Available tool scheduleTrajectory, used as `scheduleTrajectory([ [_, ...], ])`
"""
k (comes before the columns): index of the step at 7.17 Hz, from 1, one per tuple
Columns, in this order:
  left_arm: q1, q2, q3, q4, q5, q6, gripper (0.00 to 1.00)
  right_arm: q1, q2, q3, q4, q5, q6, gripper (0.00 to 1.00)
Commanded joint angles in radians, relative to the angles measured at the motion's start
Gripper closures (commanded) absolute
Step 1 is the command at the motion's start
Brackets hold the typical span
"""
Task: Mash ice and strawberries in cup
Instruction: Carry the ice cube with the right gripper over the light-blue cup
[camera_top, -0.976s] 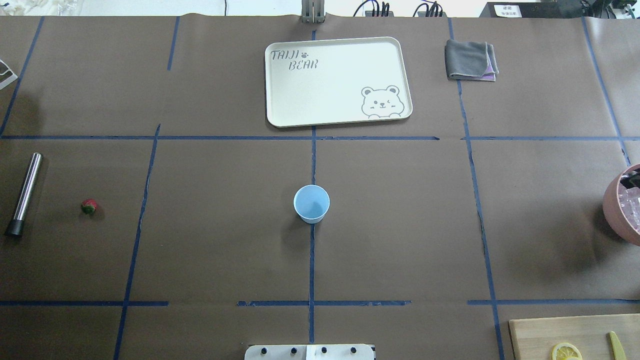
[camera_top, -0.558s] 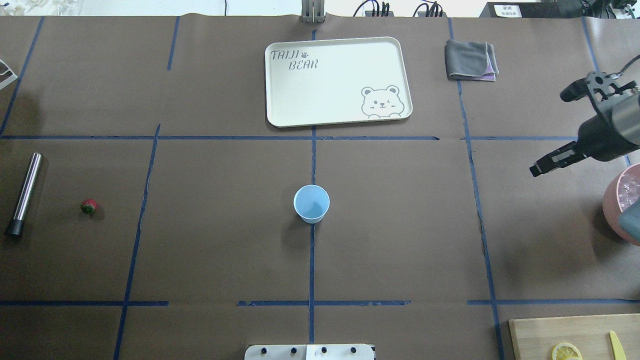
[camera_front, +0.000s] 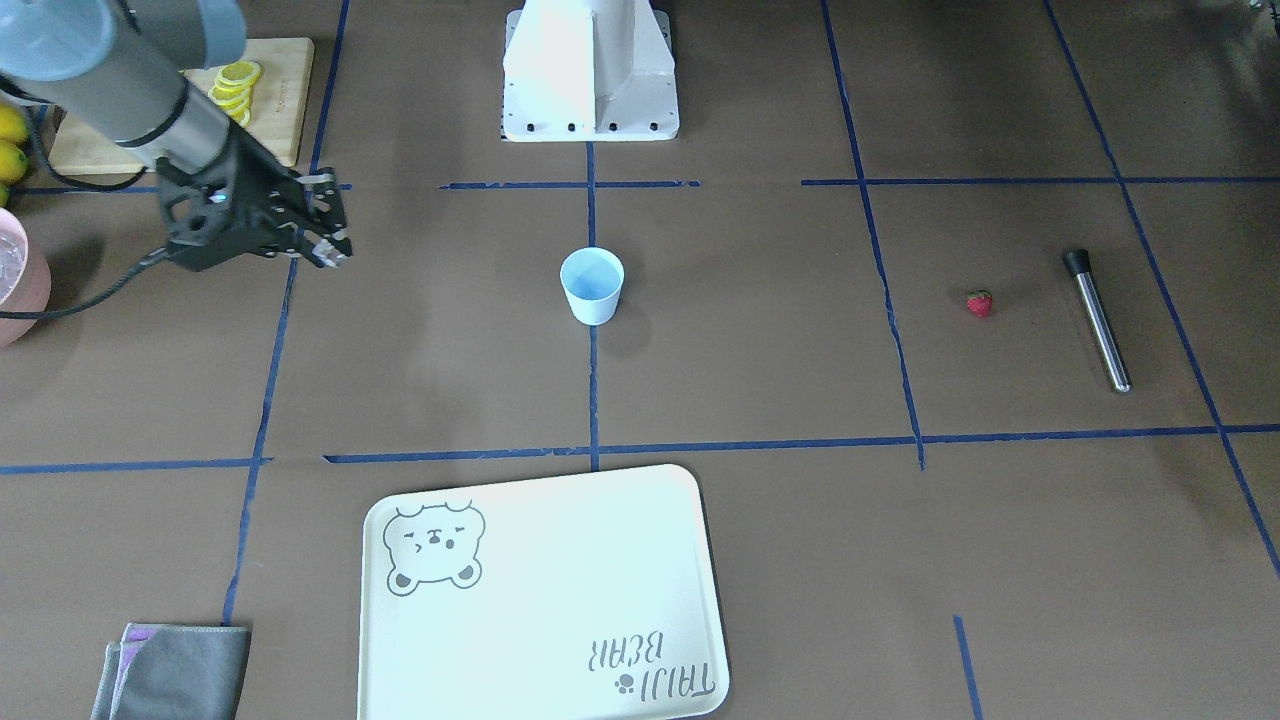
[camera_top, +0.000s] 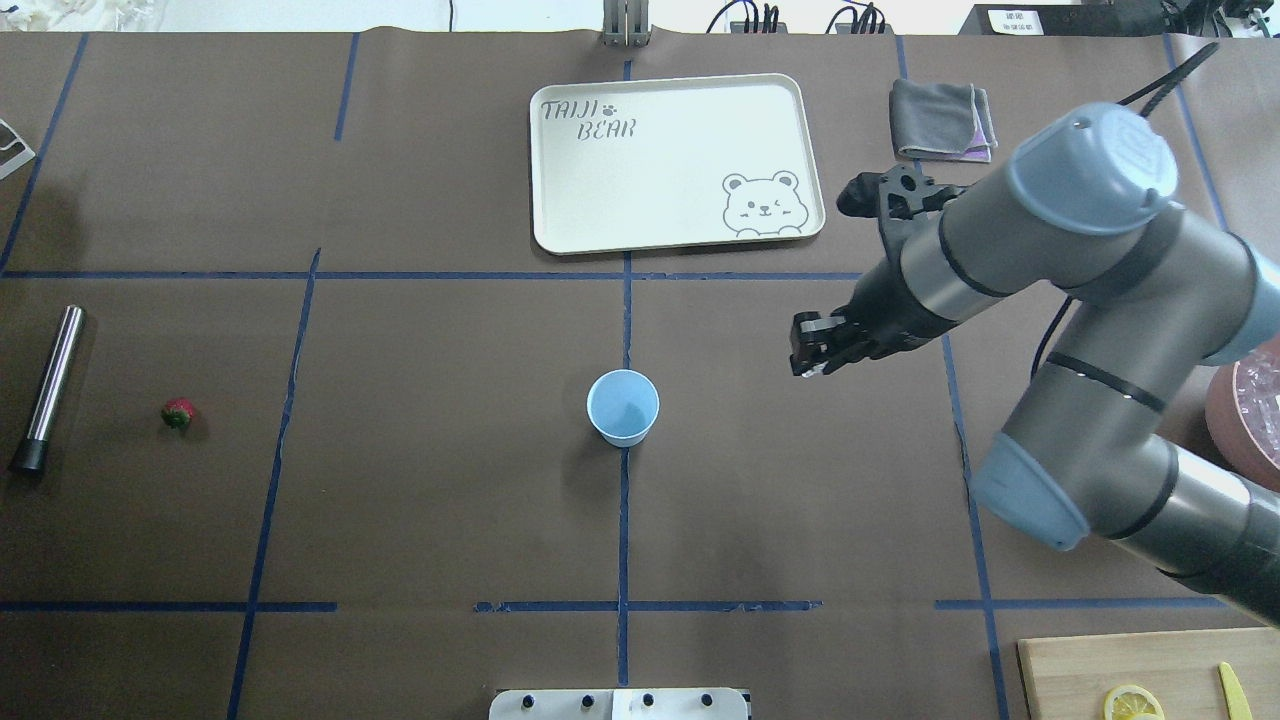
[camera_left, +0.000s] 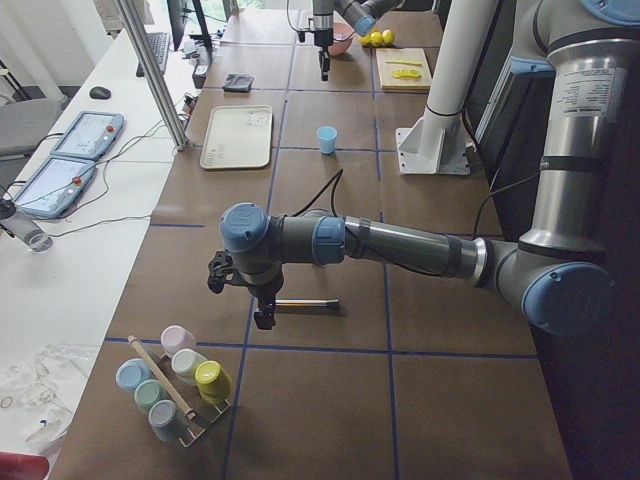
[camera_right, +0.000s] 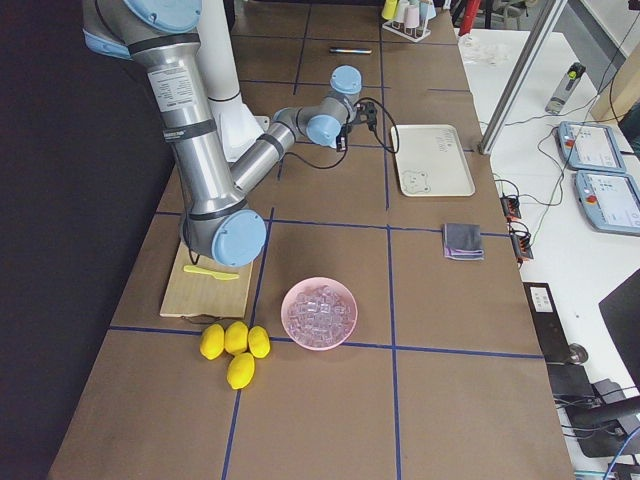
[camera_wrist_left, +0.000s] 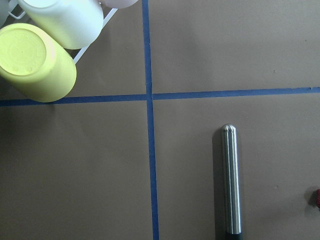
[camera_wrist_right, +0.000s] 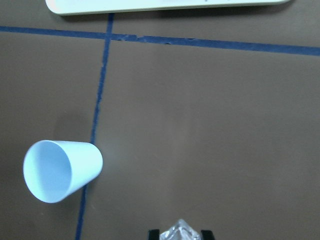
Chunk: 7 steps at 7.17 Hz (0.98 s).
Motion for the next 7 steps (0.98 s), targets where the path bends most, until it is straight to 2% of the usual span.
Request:
scheduleTrajectory([
  [1, 0.000, 0.000, 0.000, -0.011, 0.000, -0.002, 0.00, -0.113, 0.172, -0.135, 0.001, -0.128, 0.148, 0.98],
  [2, 0.000, 0.000, 0.000, -0.011, 0.000, -0.002, 0.00, -0.151, 0.178, -0.146, 0.004, -0.192, 0.156, 0.98],
  [4, 0.000, 0.000, 0.000, -0.011, -0.002, -0.002, 0.00, -0.159, 0.278, -0.238, 0.002, -0.197, 0.198, 0.97],
  [6, 0.000, 0.002, 0.000, -0.011, -0.002, -0.002, 0.00, -0.162, 0.283, -0.249, 0.005, -0.198, 0.196, 0.85],
  [7, 0.000, 0.002, -0.002, -0.011, -0.002, -0.002, 0.00, -0.167, 0.283, -0.255, 0.005, -0.198, 0.195, 0.40],
])
